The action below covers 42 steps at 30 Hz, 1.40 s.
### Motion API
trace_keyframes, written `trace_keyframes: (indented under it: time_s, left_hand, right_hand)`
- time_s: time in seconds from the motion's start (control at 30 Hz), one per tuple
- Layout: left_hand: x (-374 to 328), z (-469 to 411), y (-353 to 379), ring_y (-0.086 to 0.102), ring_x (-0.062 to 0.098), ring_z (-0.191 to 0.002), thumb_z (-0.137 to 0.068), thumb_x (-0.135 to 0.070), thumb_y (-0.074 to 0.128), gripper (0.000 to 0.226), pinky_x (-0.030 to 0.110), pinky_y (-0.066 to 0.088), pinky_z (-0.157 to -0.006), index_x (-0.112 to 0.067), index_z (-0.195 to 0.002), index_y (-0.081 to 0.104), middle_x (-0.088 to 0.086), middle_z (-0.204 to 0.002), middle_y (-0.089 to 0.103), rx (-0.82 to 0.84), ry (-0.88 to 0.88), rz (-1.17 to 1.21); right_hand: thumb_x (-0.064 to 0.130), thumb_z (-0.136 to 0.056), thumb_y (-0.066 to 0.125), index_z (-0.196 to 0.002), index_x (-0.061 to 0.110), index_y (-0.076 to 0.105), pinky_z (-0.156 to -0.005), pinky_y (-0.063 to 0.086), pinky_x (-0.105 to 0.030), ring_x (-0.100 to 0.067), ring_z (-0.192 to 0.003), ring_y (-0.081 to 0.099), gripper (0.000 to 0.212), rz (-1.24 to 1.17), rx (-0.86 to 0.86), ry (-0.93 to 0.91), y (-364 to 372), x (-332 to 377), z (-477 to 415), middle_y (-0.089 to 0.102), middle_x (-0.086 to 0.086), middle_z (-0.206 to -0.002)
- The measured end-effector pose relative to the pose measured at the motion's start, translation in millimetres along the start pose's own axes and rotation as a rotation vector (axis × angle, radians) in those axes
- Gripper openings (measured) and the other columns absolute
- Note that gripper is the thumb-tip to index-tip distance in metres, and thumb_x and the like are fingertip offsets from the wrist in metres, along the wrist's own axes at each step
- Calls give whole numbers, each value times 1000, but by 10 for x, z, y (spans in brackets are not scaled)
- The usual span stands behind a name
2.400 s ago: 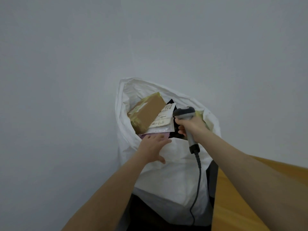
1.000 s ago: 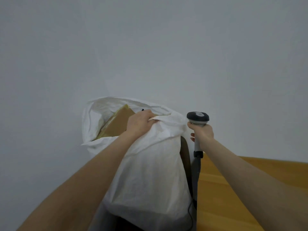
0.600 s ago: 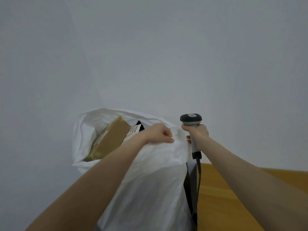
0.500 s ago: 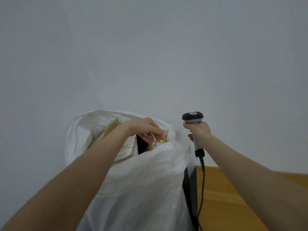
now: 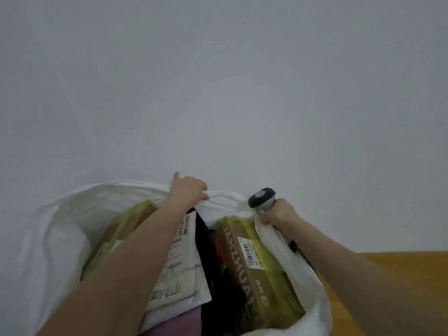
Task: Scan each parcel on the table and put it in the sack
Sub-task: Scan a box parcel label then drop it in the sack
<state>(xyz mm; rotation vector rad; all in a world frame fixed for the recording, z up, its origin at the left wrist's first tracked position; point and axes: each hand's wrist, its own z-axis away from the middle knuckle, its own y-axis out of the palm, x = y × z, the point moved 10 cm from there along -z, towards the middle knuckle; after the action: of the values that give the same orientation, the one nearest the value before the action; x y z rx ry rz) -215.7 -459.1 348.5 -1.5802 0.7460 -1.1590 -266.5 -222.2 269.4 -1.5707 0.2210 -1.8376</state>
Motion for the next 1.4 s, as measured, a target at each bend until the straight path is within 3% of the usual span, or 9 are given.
trace_keyframes:
  time_s: [0.1,0.23,0.37,0.43,0.6,0.77,0.93,1.07,1.4]
  left_hand:
    - [542,-122,-295,62,22,-102,-95,-30,50,23,29,36,-80,-25,-103,71,-1,-113,68,-197,-200,338]
    - [1345,-225,-858,61,25,-101,-94,-32,53,18,31,43,-79,-23,-98,68,3,-111,68,-330,-292,602]
    - [791,-189,-297,46,27,-128,-83,-50,67,72,38,37,-104,-17,-141,41,9,-142,48,32,-42,506]
    - [570,-119,-6,40,28,-133,-82,-60,61,86,43,33,-106,-22,-150,24,7,-147,41,52,-31,309]
    - [458,-213,-194,57,22,-111,-92,-47,55,36,33,33,-82,-29,-123,62,-1,-119,64,-190,-129,202]
    - [1079,-182,-994,63,30,-103,-88,-29,60,23,29,39,-74,-25,-108,72,8,-112,67,-445,-349,456]
    - [835,-118,-871,49,29,-123,-95,-24,50,37,36,38,-95,-26,-131,57,9,-134,53,-277,-296,404]
    - [421,158,-1012,32,30,-133,-92,-13,49,56,42,28,-107,-19,-146,35,14,-145,33,-390,-203,324]
    - [-550,1264,-929,51,21,-120,-91,-35,60,41,32,41,-95,-16,-128,57,5,-133,54,-192,-149,597]
  right_hand:
    - [2,-76,61,-92,8,56,-65,48,-29,-23,-78,58,17,-53,-130,-69,-175,245,-124,60,-8,-86]
    - [5,-75,59,-91,13,56,-62,47,-28,-24,-74,59,18,-104,-224,-159,-296,739,-187,58,-3,-78]
    - [6,-75,62,-93,13,56,-63,45,-27,-23,-76,58,20,-95,-163,-210,-112,892,-170,56,0,-76]
    - [5,-75,64,-92,13,57,-64,45,-27,-22,-77,58,20,-90,-151,-205,-91,835,-149,57,0,-77]
    - [10,-76,72,-76,15,53,-60,43,-28,-18,-67,53,20,-173,-114,-200,-278,645,-120,54,-1,-71]
    - [22,-82,75,-102,7,61,-72,56,-38,-23,-79,58,29,-246,-130,-124,-703,285,-74,60,-6,-85]
    - [27,-81,76,-100,6,61,-57,55,-29,-21,-66,59,31,-336,-22,-29,-705,7,69,63,-11,-90]
    - [28,-81,76,-92,10,60,-54,54,-29,-21,-62,57,26,-364,37,-40,-701,-81,198,61,-11,-87]
    - [28,-83,76,-110,8,51,-63,54,-43,-34,-83,59,43,-369,263,107,-677,-752,855,55,-16,-104]
